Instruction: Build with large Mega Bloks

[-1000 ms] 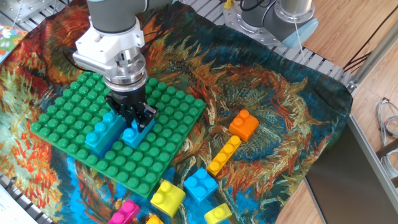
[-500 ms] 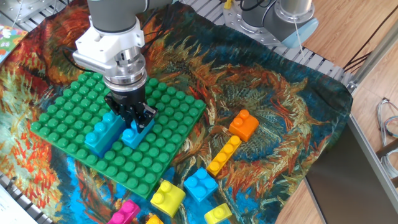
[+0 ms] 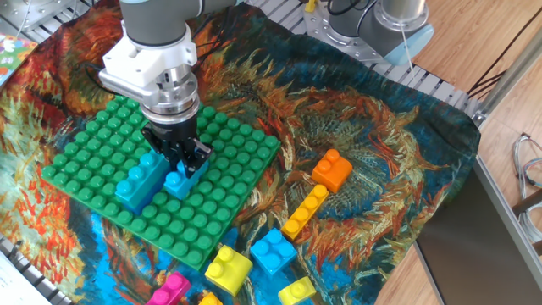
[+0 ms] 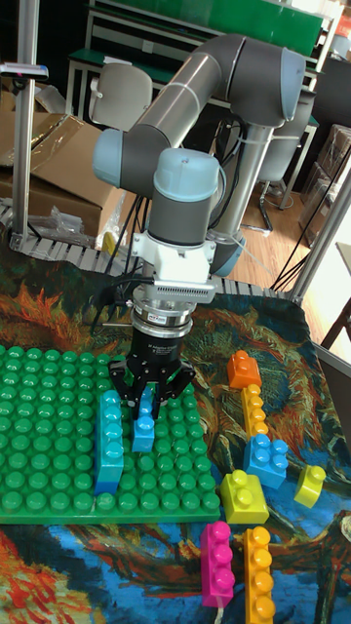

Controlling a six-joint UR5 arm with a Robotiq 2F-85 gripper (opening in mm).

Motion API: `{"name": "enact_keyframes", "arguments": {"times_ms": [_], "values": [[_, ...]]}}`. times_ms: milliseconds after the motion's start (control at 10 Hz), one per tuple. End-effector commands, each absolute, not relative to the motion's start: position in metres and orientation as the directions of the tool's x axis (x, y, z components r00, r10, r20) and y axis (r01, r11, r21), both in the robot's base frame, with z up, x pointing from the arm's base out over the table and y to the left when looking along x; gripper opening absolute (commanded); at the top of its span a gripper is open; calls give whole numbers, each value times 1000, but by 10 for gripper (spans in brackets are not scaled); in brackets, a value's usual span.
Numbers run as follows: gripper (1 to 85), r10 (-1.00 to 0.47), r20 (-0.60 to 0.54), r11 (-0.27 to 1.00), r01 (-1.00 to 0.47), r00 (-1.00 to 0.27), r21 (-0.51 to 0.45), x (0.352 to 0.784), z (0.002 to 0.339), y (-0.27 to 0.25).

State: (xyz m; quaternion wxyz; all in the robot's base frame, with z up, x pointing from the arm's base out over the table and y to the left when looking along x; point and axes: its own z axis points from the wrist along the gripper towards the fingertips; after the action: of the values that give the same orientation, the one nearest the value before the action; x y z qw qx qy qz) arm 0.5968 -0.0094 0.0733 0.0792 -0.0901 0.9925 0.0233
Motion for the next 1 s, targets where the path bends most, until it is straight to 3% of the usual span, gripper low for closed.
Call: {"name": "enact_keyframes", "arguments": {"times_ms": [0, 900], "values": [[13, -135, -148, 989, -143, -980, 43, 596, 76, 1], [13, -166, -156, 982, -177, -974, 58, 604, 77, -1]]}}
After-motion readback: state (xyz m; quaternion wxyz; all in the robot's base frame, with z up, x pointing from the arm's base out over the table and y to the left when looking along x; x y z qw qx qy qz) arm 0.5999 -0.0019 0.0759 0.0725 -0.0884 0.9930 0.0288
